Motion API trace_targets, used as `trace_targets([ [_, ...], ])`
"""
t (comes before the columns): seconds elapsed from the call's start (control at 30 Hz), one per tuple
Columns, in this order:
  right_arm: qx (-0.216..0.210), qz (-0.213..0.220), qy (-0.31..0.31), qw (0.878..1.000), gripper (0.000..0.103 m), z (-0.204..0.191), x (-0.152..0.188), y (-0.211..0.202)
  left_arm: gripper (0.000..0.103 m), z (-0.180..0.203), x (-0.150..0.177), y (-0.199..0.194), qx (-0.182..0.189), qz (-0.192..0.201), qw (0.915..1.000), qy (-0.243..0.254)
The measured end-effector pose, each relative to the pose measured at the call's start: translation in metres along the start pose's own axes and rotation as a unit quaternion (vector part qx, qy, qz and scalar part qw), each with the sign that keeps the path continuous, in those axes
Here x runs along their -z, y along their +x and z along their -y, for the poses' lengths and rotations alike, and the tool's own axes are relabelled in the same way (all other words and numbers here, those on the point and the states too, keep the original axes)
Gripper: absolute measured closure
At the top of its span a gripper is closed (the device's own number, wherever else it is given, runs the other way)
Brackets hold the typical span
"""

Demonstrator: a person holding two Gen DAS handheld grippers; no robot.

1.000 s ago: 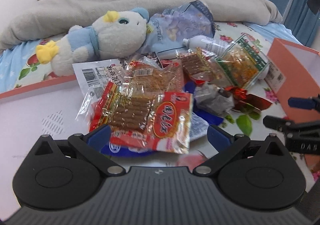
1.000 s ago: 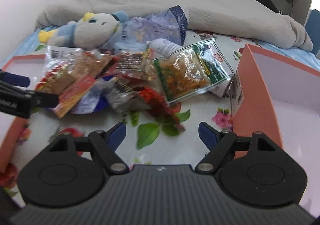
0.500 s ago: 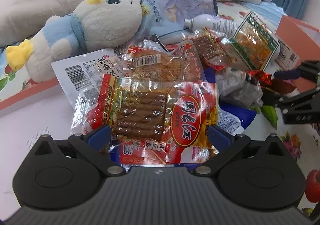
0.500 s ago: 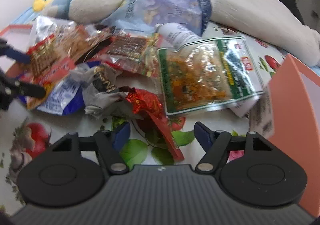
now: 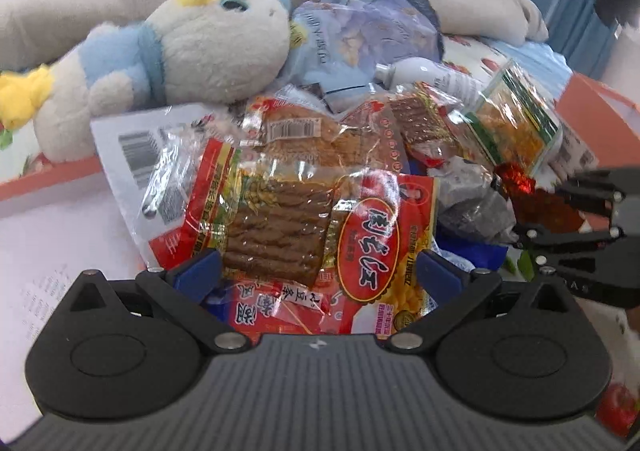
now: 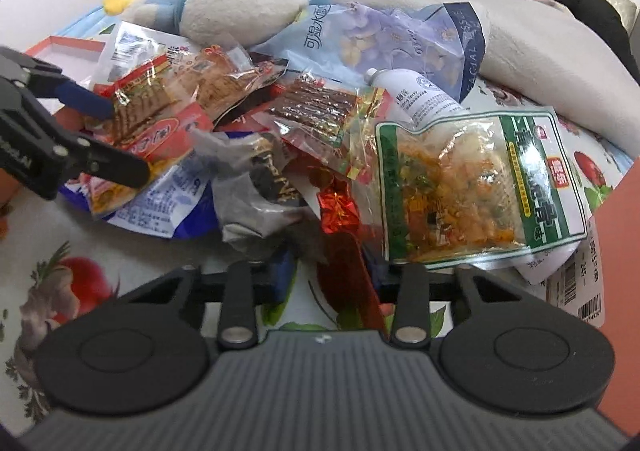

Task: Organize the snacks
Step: 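Grasp a spicy strip packet with the left tool while the right tool grasps a small red packet, then lift both held packets and carry them over the pink-orange box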

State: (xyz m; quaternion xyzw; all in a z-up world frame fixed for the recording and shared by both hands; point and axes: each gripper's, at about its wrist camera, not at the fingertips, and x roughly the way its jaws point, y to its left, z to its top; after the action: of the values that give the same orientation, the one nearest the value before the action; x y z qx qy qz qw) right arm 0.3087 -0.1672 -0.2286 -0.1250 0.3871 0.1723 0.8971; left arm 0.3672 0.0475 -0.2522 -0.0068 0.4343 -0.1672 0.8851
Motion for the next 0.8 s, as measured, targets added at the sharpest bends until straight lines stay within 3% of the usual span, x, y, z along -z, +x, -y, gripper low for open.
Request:
trace_targets([
  [0.13,-0.007,-0.001,0.011,1.0,0.073,0.002,0.005,-0.002,0.004,0.0,0.0,0.003,0.004,-0.003,0.9998,-0.02],
  [0.47,-0.01,-0.003,0.041,0.999,0.08,0.003,0.009,-0.012,0.065,0.005,0.0,-0.011,0.038,0.01,0.9982,-0.044],
  [0.67,-0.005,0.002,0.062,0.998,0.085,0.004,0.014,-0.029,0.086,0.011,0.005,-0.031,0.033,0.022,0.9975,-0.059],
  [0.8,0.002,0.009,0.071,0.997,0.085,0.002,0.019,-0.043,0.091,0.015,0.011,-0.049,0.032,0.033,0.9966,-0.068],
])
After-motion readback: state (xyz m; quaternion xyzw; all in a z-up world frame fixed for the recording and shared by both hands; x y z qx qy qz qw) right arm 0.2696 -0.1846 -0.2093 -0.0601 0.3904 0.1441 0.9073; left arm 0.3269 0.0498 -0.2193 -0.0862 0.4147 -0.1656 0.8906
